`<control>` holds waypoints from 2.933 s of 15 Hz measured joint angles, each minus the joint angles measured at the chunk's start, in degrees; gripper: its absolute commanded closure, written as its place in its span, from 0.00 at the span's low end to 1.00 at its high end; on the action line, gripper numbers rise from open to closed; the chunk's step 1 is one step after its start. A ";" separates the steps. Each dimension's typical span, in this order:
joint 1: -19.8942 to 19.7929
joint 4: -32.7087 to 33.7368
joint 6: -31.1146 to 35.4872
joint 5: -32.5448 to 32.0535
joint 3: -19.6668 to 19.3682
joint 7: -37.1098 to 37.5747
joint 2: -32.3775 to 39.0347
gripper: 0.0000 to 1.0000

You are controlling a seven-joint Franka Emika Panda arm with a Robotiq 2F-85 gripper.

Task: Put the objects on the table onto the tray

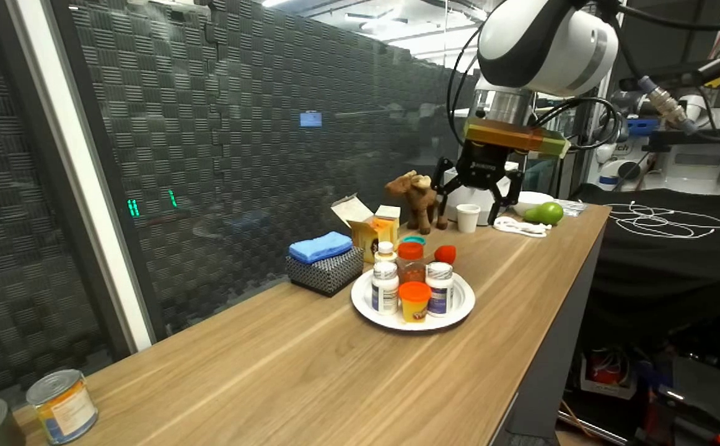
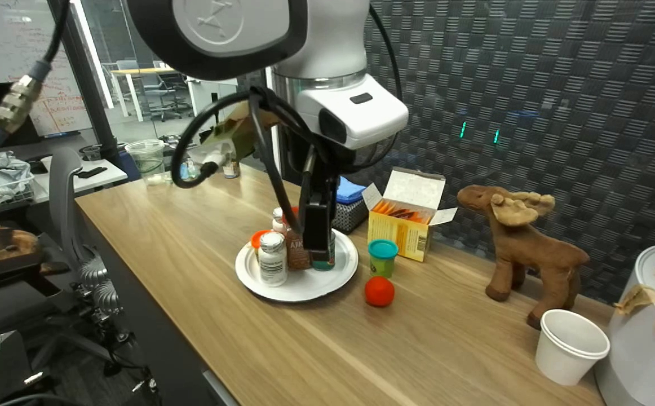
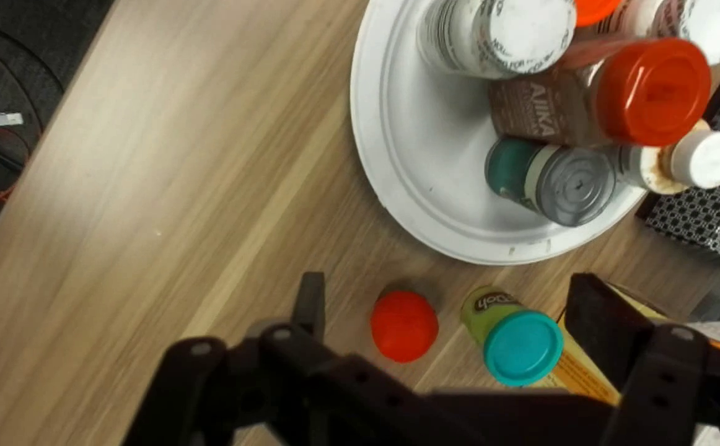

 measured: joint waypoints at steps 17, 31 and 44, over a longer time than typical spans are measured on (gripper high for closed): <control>-1.39 31.18 -13.74 4.16 -0.01 -1.47 24.29 0.00; -1.75 43.13 -19.45 4.74 0.28 -1.51 36.09 0.72; -2.39 19.72 -4.28 6.90 0.14 -5.54 20.63 0.72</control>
